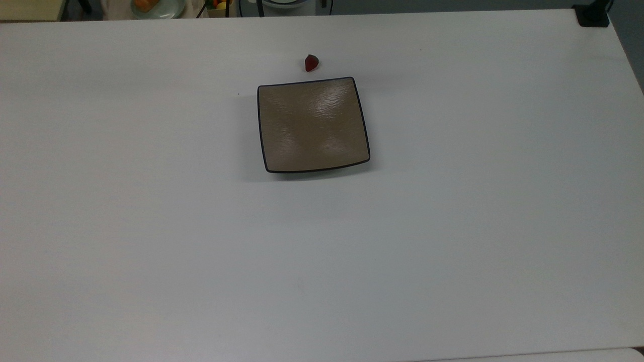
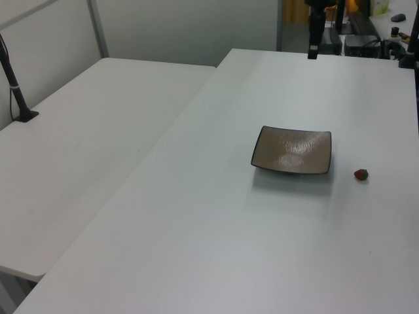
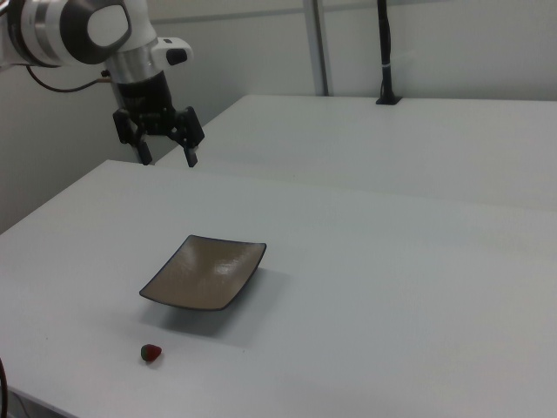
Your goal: Strawberries on a ceramic plate
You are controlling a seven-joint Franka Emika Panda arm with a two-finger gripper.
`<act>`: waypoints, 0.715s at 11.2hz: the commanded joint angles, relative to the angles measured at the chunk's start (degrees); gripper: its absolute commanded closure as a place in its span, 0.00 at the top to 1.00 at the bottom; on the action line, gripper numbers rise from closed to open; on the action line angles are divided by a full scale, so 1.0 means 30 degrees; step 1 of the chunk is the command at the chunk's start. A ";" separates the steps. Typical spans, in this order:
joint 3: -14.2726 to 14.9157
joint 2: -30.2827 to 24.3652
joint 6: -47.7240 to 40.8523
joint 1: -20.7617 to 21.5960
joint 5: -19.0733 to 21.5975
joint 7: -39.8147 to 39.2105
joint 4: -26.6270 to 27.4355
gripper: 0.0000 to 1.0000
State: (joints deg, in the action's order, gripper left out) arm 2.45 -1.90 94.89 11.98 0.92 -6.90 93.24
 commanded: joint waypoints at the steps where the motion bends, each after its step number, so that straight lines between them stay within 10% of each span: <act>1: 0.0238 -0.0392 -0.1099 -0.0417 0.0456 -0.4600 0.0240 1.00; 8: 0.0238 -0.1210 -0.4382 -0.1677 0.0105 -1.6855 0.1146 1.00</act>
State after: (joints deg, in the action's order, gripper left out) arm 2.98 -2.83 83.94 8.28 0.93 -49.99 93.65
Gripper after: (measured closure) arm 0.000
